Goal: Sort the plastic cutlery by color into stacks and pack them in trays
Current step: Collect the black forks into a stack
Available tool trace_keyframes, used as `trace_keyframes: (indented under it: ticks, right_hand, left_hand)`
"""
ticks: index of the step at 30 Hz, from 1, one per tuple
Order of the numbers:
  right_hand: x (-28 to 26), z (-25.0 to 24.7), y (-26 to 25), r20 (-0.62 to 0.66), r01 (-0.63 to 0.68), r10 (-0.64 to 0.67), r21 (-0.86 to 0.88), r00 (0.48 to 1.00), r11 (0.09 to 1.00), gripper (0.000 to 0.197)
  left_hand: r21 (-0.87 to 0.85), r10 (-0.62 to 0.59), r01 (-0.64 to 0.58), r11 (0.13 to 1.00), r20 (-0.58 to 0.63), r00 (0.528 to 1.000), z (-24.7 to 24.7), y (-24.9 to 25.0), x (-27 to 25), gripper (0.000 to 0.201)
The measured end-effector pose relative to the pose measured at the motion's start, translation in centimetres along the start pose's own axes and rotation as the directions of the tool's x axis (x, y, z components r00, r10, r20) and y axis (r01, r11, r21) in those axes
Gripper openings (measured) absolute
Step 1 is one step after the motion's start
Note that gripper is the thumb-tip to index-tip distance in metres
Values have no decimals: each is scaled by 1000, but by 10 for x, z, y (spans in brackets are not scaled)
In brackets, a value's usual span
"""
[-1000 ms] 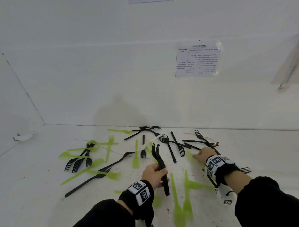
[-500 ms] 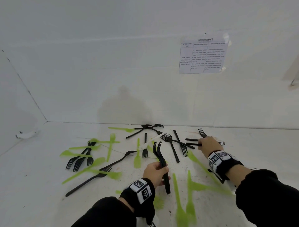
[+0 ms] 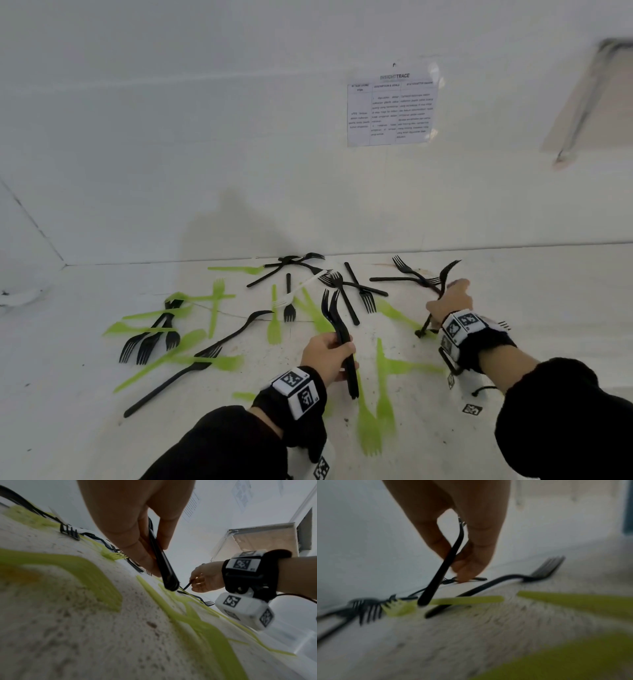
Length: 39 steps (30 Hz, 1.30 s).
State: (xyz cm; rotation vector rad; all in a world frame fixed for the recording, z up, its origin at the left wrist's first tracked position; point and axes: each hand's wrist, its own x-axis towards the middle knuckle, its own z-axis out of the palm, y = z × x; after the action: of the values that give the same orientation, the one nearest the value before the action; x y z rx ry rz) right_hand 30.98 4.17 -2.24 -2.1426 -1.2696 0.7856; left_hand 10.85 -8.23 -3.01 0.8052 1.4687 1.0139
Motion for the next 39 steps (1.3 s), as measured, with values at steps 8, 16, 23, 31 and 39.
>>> trace_keyframes:
  ticks: [8, 16, 23, 31, 39]
  right_hand:
    - [-19, -23, 14, 53, -136, 129, 161, 990, 977, 36]
    - [-21, -13, 8, -91, -109, 115, 75, 989, 991, 49]
    - [21, -22, -21, -115, 25, -29, -43, 993, 999, 35]
    - [43, -9, -54, 12, 157, -158, -205, 987, 966, 26]
    - [69, 23, -39, 136, 245, -205, -456, 969, 856, 21]
  left_hand:
    - [10, 3, -3, 1000, 50, 999, 3, -3, -8, 12]
    - [26, 14, -16, 1000, 55, 998, -1, 2, -6, 12]
    - [47, 19, -21, 999, 32, 999, -4, 4, 5, 12]
    - [18, 2, -2, 1000, 3, 1000, -7, 9, 19, 9]
    - [14, -16, 16, 1000, -21, 1000, -10, 10, 33, 8]
